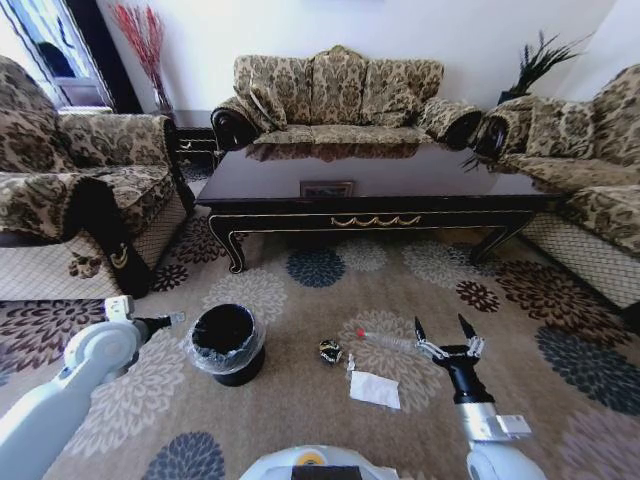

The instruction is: Move to the front of the table and pick up the trash from the floor, then place it into the trash bin.

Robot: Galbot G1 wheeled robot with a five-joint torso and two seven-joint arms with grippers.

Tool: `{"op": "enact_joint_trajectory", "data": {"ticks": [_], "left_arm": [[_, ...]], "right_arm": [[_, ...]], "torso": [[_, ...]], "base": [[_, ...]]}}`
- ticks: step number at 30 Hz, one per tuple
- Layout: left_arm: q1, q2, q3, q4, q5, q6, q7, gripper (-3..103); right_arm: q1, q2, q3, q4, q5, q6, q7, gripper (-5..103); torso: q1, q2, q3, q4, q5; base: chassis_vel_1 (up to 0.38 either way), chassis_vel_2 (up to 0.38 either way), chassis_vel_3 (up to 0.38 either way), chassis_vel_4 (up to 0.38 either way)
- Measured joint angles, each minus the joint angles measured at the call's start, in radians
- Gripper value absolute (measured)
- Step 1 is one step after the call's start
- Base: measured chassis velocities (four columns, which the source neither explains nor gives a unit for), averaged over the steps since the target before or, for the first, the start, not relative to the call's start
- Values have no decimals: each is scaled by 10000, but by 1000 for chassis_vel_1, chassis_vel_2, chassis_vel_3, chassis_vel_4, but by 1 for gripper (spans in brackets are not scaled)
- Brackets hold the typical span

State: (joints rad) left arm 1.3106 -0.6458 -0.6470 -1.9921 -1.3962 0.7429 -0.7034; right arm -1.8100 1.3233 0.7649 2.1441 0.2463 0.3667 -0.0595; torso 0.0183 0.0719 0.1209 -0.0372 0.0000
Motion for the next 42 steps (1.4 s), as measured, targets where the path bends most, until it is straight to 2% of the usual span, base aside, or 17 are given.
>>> {"op": "enact_joint_trajectory", "data": {"ticks": [5, 7, 11, 13, 15, 16, 18, 22, 23, 28, 38, 39, 40, 41, 42], "left_arm": [[44, 29, 174, 321, 276, -26, 672, 100], [29, -25, 221, 431, 300, -30, 737, 100], [-143, -426, 448, 901, 577, -43, 1205, 100], [-244, -623, 605, 1083, 874, -49, 1572, 100], [-267, -670, 638, 1125, 978, -50, 1693, 100], [-335, -813, 743, 1247, 1339, -54, 2116, 100], [-456, -959, 904, 1396, 1636, -57, 2389, 100], [-679, -1115, 1152, 1733, 1890, -61, 2536, 100], [-803, -1208, 1314, 1986, 2184, -64, 2731, 100], [-1049, -1423, 1698, 2428, 2766, -137, 2957, 100], [-1459, -1845, 2185, 2890, 3093, -300, 2958, 101], [-1471, -1863, 2219, 2933, 3143, -365, 2957, 96], [-1474, -1871, 2235, 2953, 3171, -396, 2957, 96], [-1477, -1897, 2261, 3000, 3223, -455, 2958, 86], [-1477, -1913, 2269, 3018, 3240, -490, 2958, 86]], "right_arm": [[68, -118, -130, -99, -6, -7, -4, 100], [82, -148, -157, -121, -5, -7, -4, 100], [123, -197, -271, -206, -27, -8, -5, 100], [102, -164, -295, -227, -81, 3, -5, 100], [92, -154, -296, -227, -93, 5, -5, 100], [65, -129, -299, -227, -120, 10, -6, 100], [27, -113, -294, -218, -142, 11, -9, 100], [-11, -93, -279, -216, -183, 18, -14, 100], [-29, -66, -278, -216, -220, 23, -18, 100], [-64, -1, -274, -227, -288, 45, -27, 100], [-80, 46, -250, -300, -319, 79, -45, 100], [-78, 51, -252, -326, -328, 87, -51, 100], [-72, 53, -255, -339, -331, 91, -57, 100], [-56, 55, -264, -364, -334, 94, -67, 100], [-44, 56, -270, -375, -334, 96, -69, 100]], "torso": [[-1, 0, 0, 3, 1], [-1, 0, 0, 3, 2], [-1, 0, 0, 4, 1], [0, 0, 0, 2, 0], [0, 0, 0, 2, 0], [-1, 0, 0, 1, 0], [-1, 0, 0, 3, 0], [0, 0, 0, 2, 1], [0, 0, 0, 2, 0], [-1, 0, 0, 3, 1], [0, 0, 0, 2, 1], [-1, 0, 0, 3, 1], [0, 1, -1, 3, 4], [-1, 1, -2, 4, 6], [-1, 1, -2, 4, 8]], "base": [[0, 0, 0, 0], [0, 0, 0, 0], [0, 0, 0, 0], [0, 0, 0, 0], [0, 0, 0, 0], [0, 0, 0, 0], [0, 0, 0, 0], [0, 0, 0, 0], [0, 0, 0, 0], [0, 0, 0, 0], [0, 0, 0, 0], [0, 0, 0, 0], [0, 0, 0, 0], [0, 0, 0, 0], [0, 0, 0, 0]]}}
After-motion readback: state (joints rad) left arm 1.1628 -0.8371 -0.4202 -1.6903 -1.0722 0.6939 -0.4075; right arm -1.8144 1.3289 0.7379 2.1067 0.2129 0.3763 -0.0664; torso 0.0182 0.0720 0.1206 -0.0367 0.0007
